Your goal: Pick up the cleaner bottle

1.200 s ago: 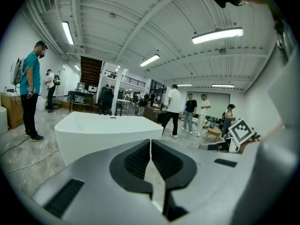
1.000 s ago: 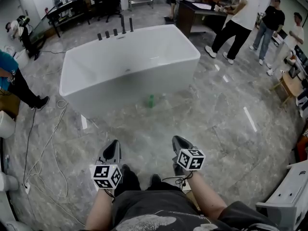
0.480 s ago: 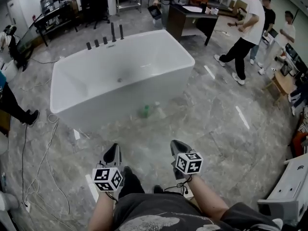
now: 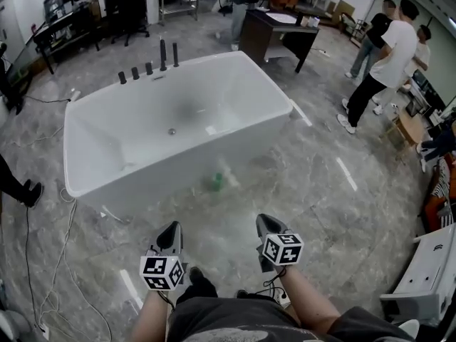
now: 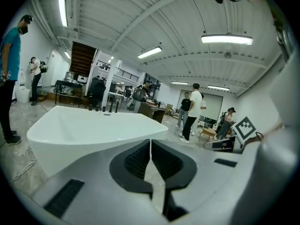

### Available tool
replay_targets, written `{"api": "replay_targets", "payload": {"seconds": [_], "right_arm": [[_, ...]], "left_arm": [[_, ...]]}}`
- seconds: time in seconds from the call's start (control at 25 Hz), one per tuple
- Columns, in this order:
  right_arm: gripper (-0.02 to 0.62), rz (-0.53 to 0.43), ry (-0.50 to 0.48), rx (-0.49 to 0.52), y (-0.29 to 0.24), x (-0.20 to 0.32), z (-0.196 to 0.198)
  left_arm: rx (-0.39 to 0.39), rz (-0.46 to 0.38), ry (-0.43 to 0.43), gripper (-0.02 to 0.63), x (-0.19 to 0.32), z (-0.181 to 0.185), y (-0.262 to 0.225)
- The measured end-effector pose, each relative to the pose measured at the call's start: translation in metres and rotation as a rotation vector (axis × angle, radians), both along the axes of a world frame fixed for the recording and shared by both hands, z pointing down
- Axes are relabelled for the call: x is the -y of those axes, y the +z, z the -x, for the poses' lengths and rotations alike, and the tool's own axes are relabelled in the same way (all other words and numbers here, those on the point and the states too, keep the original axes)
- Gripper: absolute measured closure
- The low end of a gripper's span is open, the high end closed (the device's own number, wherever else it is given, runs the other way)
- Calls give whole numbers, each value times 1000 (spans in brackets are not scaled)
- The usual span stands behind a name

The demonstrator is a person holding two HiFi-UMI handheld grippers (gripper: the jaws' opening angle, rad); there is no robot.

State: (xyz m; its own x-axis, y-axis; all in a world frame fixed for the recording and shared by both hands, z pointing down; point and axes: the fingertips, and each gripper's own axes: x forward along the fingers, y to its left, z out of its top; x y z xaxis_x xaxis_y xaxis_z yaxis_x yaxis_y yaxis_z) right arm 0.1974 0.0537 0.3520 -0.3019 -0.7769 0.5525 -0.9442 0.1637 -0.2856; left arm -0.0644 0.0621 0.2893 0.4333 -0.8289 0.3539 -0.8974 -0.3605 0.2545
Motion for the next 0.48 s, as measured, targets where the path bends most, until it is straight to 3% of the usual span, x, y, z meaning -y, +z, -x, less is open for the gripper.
{"api": "replay_targets", "payload": {"seconds": [0.2, 0.48], "right_arm": [[558, 27, 120, -33, 20, 29, 10], [558, 75, 223, -45, 51, 34, 8]], "left_arm": [[-3, 37, 36, 586, 38, 29, 24], [-2, 88, 122, 586, 72, 33, 60]]}}
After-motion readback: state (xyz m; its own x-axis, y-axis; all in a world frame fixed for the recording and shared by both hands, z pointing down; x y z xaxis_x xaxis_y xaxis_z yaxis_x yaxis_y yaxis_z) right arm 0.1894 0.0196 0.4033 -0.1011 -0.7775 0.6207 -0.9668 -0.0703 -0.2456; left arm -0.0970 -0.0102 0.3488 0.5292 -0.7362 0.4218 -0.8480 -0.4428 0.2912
